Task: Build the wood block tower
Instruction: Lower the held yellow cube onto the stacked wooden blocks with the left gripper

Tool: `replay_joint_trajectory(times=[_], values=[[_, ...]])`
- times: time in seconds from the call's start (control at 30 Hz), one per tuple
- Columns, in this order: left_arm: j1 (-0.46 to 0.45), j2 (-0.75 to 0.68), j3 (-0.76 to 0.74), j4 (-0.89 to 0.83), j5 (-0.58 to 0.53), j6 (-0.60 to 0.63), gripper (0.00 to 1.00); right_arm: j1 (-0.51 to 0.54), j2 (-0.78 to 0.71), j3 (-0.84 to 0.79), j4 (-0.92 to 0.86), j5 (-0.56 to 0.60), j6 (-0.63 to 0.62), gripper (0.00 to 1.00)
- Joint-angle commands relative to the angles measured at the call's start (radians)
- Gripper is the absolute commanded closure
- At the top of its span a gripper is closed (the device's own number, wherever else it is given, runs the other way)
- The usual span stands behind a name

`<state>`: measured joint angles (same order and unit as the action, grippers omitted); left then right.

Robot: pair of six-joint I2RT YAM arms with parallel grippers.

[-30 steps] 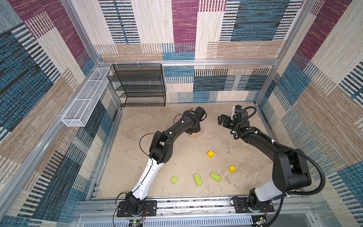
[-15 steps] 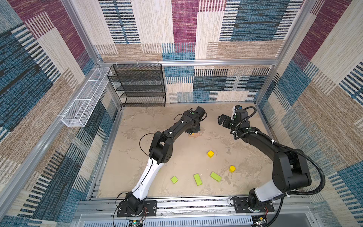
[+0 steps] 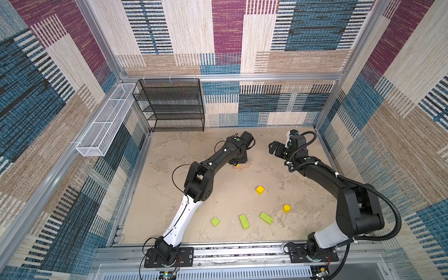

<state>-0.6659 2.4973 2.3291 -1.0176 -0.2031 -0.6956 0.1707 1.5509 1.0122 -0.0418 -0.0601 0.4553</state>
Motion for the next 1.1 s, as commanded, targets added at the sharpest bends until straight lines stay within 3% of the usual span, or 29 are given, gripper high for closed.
replay_joint_trajectory(times=[0.0,0.37,0.6,0.8,0.97,1.07], values=[[0.001,0.0,0.005,-0.013,0.004,0.007,0.57,0.0,-0.007,0.0,0.023,-0.007,0.005,0.01],[0.0,0.0,0.006,-0.012,0.008,0.009,0.67,0.0,-0.006,0.001,0.023,-0.01,0.007,0.01],[0.0,-0.001,0.01,-0.012,0.016,0.008,0.67,0.001,-0.008,0.0,0.022,-0.01,0.008,0.01],[0.0,0.0,0.009,-0.012,0.018,0.008,0.59,0.002,-0.005,0.001,0.024,-0.014,0.008,0.01],[-0.001,-0.001,0.009,-0.012,0.018,0.008,0.6,0.0,-0.005,0.002,0.024,-0.017,0.01,0.01],[-0.001,-0.001,0.008,-0.012,0.017,0.008,0.65,0.001,-0.005,0.002,0.022,-0.017,0.01,0.01]])
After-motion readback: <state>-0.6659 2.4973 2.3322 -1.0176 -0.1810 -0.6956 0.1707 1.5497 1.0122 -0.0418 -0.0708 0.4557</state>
